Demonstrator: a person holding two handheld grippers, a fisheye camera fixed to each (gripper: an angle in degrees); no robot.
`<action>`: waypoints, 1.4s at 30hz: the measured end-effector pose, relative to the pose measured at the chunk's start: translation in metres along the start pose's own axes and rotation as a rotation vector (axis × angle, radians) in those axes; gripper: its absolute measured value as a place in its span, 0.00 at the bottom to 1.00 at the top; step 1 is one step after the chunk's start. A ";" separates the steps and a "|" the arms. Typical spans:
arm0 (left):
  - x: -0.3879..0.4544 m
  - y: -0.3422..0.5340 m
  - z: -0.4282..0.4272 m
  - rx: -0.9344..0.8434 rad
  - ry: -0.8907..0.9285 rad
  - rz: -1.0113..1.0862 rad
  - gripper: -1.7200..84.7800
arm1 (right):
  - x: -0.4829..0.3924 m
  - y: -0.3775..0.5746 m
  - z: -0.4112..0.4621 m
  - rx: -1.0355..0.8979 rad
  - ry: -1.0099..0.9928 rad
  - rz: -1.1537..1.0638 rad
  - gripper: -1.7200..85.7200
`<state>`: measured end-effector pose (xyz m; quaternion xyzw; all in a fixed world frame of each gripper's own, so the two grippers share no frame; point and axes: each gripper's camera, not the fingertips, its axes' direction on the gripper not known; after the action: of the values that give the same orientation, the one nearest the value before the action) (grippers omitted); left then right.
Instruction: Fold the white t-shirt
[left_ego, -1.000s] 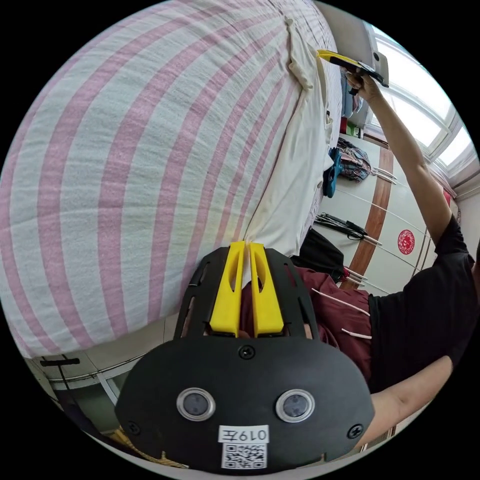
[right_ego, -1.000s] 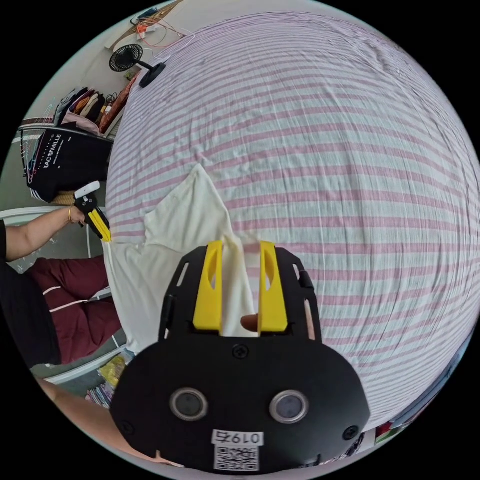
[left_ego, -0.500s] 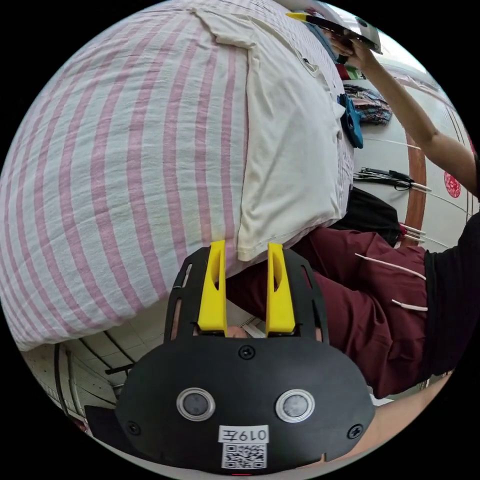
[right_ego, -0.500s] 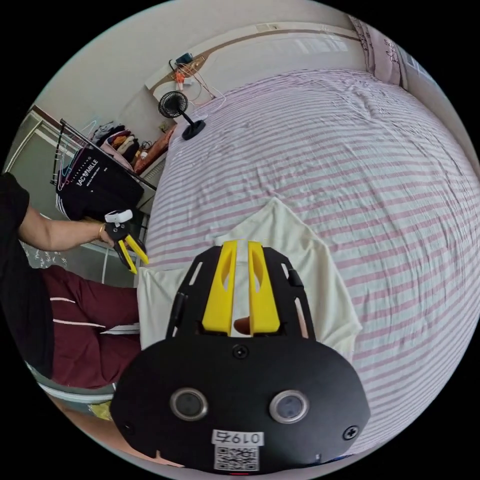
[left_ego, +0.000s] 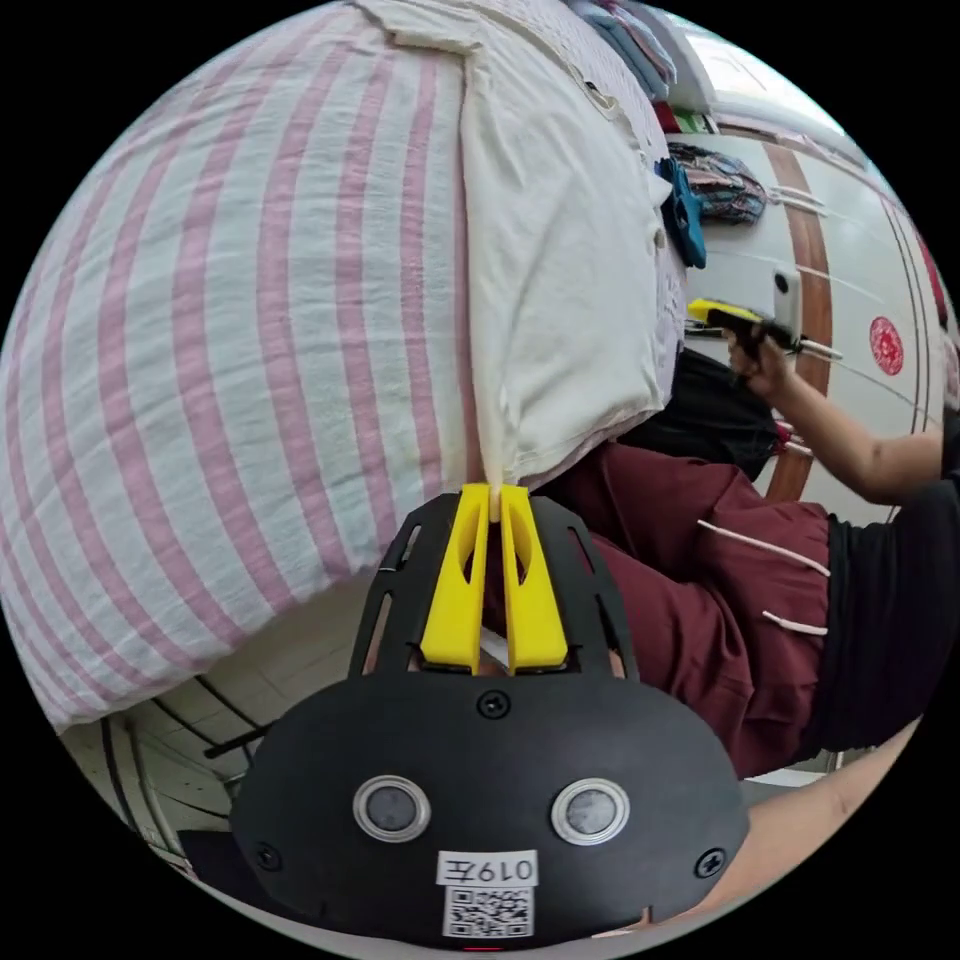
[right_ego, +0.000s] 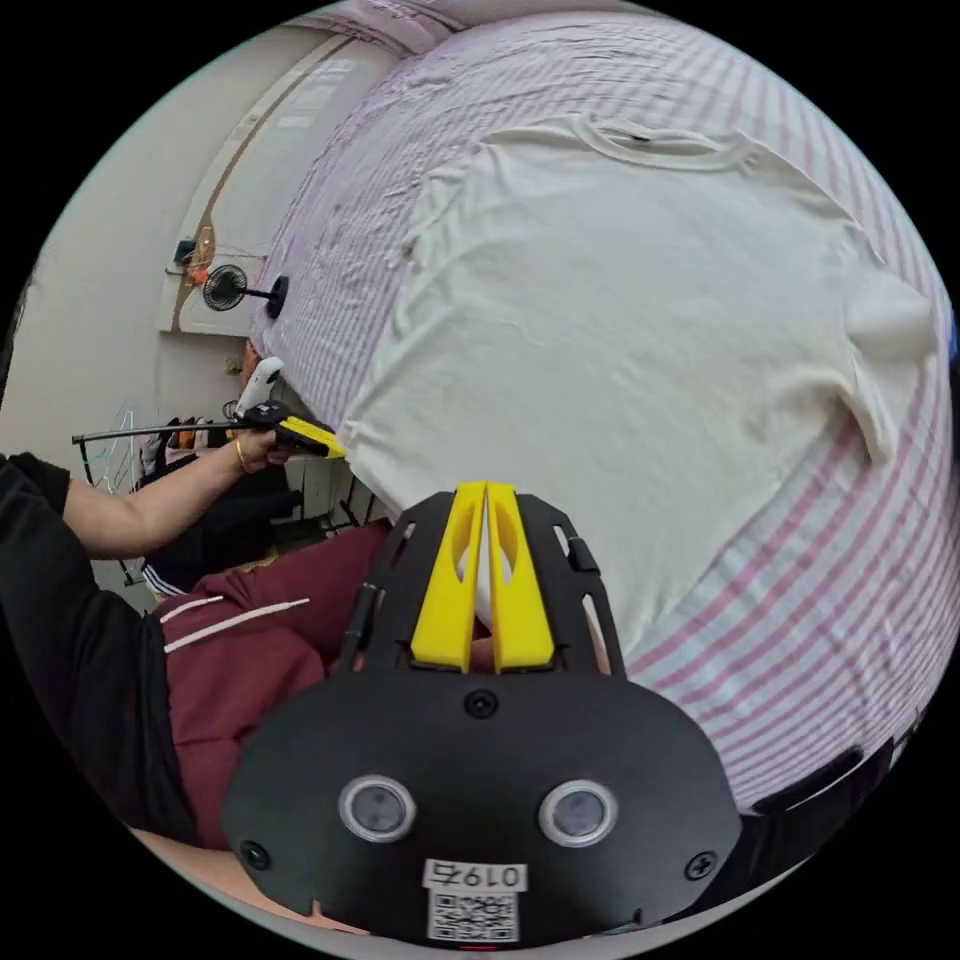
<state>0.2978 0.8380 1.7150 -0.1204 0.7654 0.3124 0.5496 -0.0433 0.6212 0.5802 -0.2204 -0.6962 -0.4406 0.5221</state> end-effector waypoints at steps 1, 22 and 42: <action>-0.008 0.004 0.002 0.019 0.094 -0.048 0.04 | 0.015 0.023 0.007 -0.011 0.025 0.058 0.02; 0.014 -0.062 0.031 -0.094 -0.184 -0.267 0.03 | 0.131 0.262 0.181 -0.050 0.082 0.297 0.15; 0.038 -0.118 0.060 -0.131 -0.178 -0.337 0.03 | 0.227 0.401 0.290 0.288 -0.352 0.478 0.03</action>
<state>0.3923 0.7888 1.6273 -0.2541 0.6608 0.2749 0.6505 0.0290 1.0377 0.9238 -0.3741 -0.7595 -0.1577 0.5082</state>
